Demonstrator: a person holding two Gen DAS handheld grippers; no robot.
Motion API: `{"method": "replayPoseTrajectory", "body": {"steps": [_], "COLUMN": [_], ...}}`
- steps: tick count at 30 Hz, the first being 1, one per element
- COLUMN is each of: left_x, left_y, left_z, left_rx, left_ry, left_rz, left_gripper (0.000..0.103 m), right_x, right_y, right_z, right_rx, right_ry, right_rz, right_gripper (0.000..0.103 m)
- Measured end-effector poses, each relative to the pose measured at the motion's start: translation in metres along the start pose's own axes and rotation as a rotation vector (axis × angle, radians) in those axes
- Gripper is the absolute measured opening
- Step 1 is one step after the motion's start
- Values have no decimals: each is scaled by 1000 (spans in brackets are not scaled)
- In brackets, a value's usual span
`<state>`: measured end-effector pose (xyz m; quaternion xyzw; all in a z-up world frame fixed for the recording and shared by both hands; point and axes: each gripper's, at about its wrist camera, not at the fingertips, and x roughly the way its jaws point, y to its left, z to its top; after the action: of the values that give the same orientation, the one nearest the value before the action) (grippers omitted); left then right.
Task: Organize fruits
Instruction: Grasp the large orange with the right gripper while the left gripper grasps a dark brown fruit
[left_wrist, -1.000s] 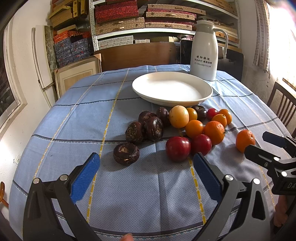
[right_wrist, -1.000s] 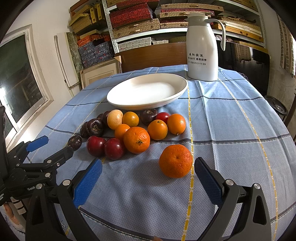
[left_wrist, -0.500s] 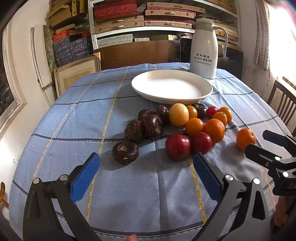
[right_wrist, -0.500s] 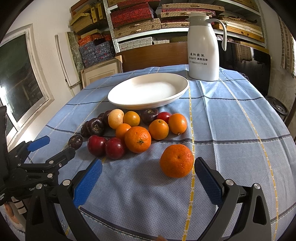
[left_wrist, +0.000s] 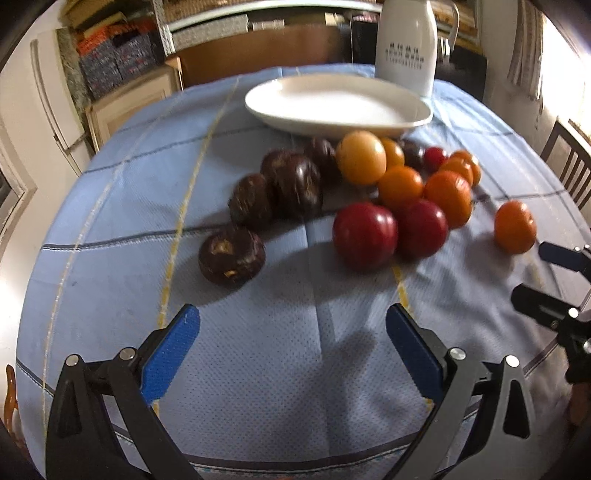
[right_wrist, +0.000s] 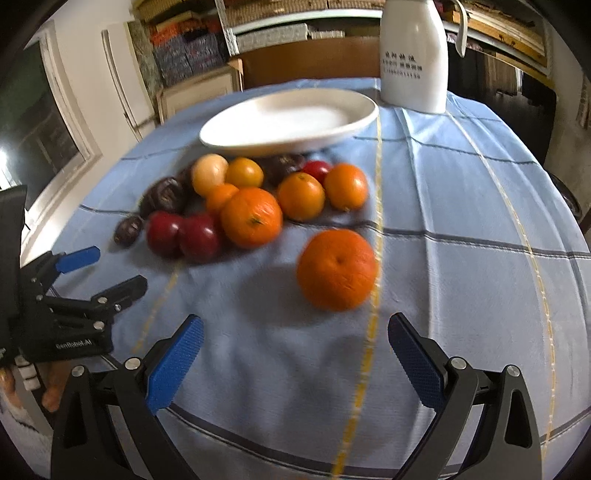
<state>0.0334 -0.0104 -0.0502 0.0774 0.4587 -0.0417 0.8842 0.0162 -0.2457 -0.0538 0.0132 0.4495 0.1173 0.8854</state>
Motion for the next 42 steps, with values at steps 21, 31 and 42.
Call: {"method": "replayPoseTrajectory", "body": {"steps": [21,31,42], "left_x": [9,8,19], "left_y": [35,37,48], "left_z": [5,19,24], "left_rx": [32,87,31], "left_ry": [-4,-78,-70], "left_rz": [-113,-89,-149], "left_gripper": [99,93,58], "right_x": [6,2,13], "right_y": [-20,-24,-22], "right_z": [-3,15,21], "right_rx": [-123,-48,-50], "right_ry": [57,-35,0], "right_rz": [-55,81,87], "right_gripper": [100,97,57]}}
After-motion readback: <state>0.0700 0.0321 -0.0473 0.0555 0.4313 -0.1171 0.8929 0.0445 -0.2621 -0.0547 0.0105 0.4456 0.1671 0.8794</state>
